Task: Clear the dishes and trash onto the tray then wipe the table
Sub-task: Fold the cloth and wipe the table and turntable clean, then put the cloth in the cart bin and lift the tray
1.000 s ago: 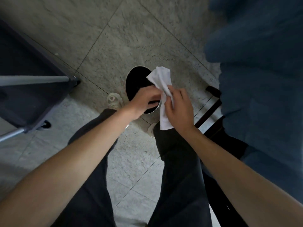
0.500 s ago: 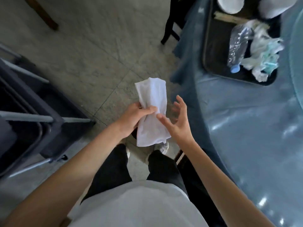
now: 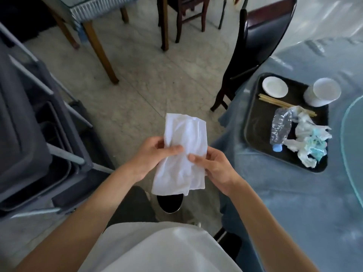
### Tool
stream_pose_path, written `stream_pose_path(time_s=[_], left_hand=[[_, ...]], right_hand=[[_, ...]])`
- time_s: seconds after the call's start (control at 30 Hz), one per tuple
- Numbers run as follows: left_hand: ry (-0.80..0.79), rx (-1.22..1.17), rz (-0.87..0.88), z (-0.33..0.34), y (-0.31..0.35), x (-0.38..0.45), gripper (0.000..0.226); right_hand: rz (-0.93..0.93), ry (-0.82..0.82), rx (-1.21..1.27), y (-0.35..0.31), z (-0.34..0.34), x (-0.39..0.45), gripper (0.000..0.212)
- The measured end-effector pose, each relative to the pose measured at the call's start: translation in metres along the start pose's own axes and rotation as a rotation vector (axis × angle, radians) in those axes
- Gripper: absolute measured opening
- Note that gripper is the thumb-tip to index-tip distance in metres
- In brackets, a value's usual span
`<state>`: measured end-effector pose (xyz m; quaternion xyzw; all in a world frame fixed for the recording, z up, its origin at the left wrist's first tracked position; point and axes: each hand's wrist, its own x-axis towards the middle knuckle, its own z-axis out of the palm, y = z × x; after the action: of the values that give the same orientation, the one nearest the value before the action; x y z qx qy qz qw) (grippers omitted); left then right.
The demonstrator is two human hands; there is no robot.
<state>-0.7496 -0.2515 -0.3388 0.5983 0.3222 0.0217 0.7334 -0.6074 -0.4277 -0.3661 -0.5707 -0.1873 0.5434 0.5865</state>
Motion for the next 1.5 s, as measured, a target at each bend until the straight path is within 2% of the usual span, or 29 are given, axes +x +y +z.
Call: stream_pose_path(time_s=[0.13, 0.27, 0.43, 0.63, 0.73, 0.97, 1.07, 1.13, 1.27, 1.5], left_hand=[[0.195, -0.072, 0.058, -0.025, 0.004, 0.011, 0.037], [0.307, -0.104, 0.097, -0.067, 0.012, 0.046, 0.008], [0.41, -0.115, 0.131, -0.15, 0.03, 0.129, 0.024], [0.501, -0.199, 0.175, -0.257, 0.09, 0.207, 0.017], [0.582, -0.242, 0.19, -0.315, 0.117, 0.224, 0.016], [0.791, -0.304, 0.139, -0.437, 0.149, 0.216, 0.023], [0.891, -0.305, 0.127, -0.474, 0.152, 0.202, 0.037], [0.979, -0.323, 0.112, -0.497, 0.154, 0.193, 0.039], [1.188, -0.329, 0.111, -0.543, 0.16, 0.184, 0.023], [1.554, -0.38, 0.061, -0.639, 0.17, 0.222, 0.025]], right_hand=[[-0.035, -0.068, -0.005, -0.013, 0.009, 0.039, 0.037], [-0.012, -0.118, -0.059, -0.03, 0.026, 0.107, 0.037], [-0.004, -0.116, -0.173, -0.068, 0.053, 0.225, 0.036], [0.04, -0.077, -0.196, -0.137, 0.11, 0.369, 0.033], [0.042, -0.151, -0.219, -0.169, 0.146, 0.437, 0.04], [0.041, -0.359, -0.363, -0.199, 0.253, 0.559, 0.035], [0.036, -0.437, -0.459, -0.204, 0.303, 0.604, 0.042], [0.018, -0.504, -0.522, -0.207, 0.337, 0.631, 0.045], [0.01, -0.626, -0.651, -0.217, 0.405, 0.686, 0.048], [0.016, -0.87, -0.845, -0.231, 0.523, 0.813, 0.041]])
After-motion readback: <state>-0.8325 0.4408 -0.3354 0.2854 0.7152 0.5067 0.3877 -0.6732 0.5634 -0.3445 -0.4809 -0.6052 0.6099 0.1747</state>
